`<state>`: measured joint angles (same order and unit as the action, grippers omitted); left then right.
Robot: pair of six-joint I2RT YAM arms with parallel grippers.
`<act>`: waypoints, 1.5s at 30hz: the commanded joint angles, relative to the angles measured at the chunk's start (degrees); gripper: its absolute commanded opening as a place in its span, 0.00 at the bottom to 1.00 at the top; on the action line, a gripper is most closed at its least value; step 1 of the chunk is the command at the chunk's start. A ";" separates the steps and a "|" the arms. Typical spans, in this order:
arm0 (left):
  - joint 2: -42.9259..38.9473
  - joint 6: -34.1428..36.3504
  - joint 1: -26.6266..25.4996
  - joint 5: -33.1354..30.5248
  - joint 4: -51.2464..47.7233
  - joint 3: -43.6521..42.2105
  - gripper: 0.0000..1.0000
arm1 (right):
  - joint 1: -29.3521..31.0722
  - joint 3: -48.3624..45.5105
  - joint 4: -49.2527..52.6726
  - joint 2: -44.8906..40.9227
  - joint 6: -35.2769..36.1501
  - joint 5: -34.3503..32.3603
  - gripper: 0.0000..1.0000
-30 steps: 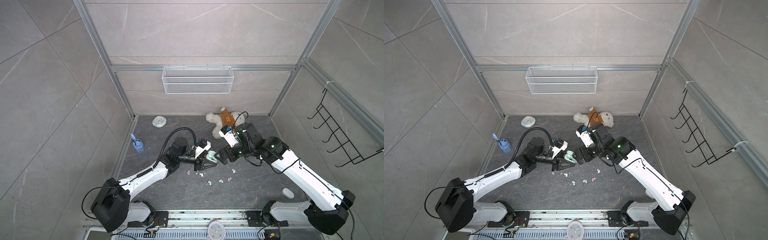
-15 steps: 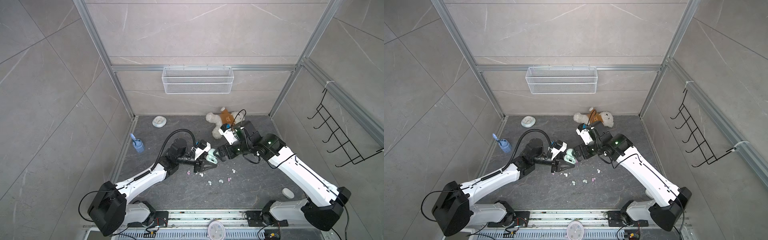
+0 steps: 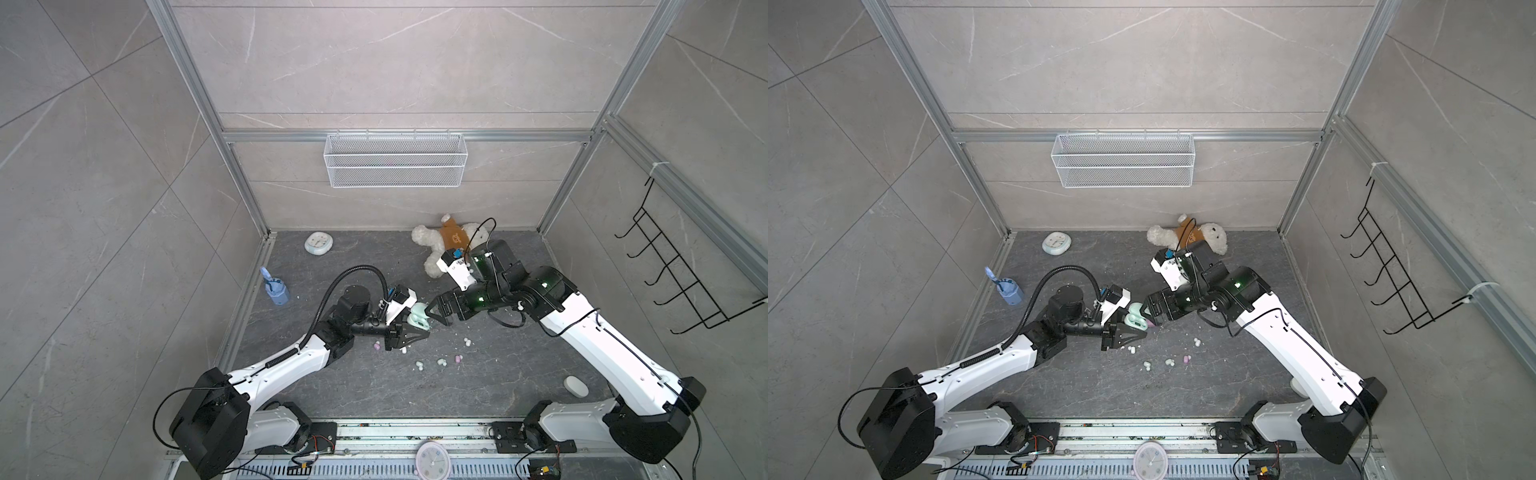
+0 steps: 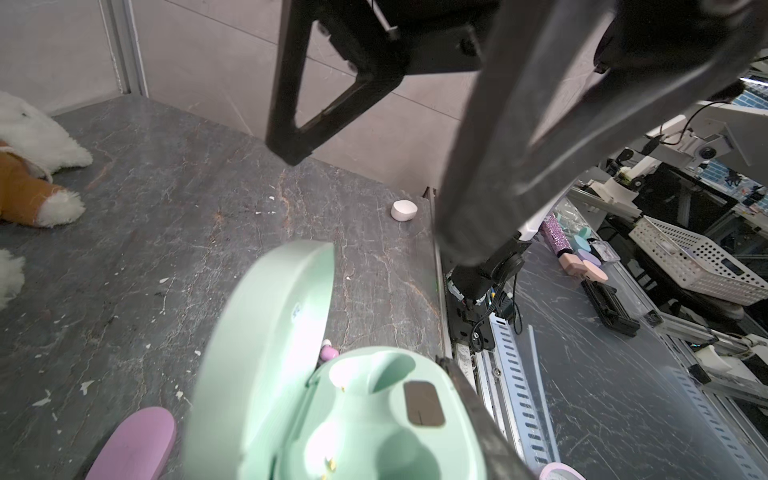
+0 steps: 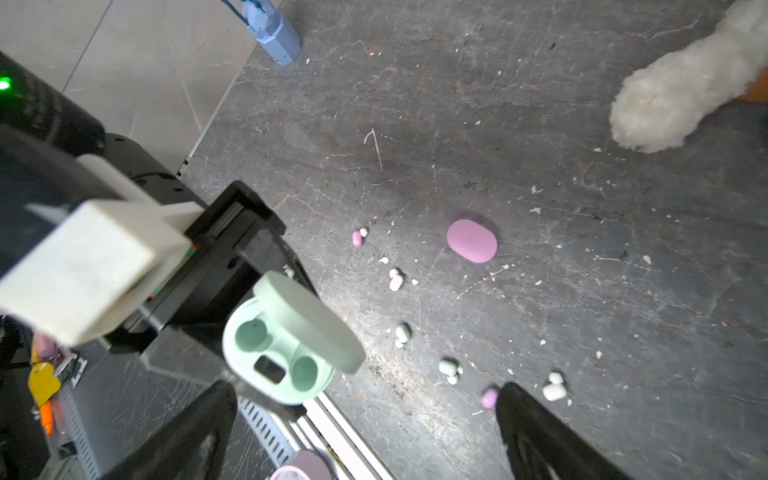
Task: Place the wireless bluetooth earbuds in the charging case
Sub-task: 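Pull the right gripper back while the left gripper holds the lid open, then move the right gripper down over the scattered pale green earbuds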
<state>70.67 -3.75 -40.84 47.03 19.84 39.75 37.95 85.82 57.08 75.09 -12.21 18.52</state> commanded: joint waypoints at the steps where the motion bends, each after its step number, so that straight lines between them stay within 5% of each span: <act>1: -3.06 -1.62 0.79 -1.96 3.17 -0.63 0.14 | -0.09 -2.03 1.90 -4.05 -4.82 3.84 1.00; 13: -11.87 -1.30 1.30 -4.23 -1.90 -3.82 0.14 | -0.55 -22.81 -8.15 -9.37 -18.55 1.42 1.00; 28: -19.31 -6.84 1.31 -7.22 5.09 -12.34 0.15 | -1.99 -34.39 -27.29 6.85 -15.74 1.16 0.95; 45: -21.75 -7.38 1.36 -6.85 2.27 -12.13 0.16 | -2.25 -39.96 -34.23 14.62 -16.62 5.13 0.92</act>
<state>49.19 -10.94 -39.70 39.90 20.64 25.56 35.90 46.63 24.05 88.55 -28.77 22.28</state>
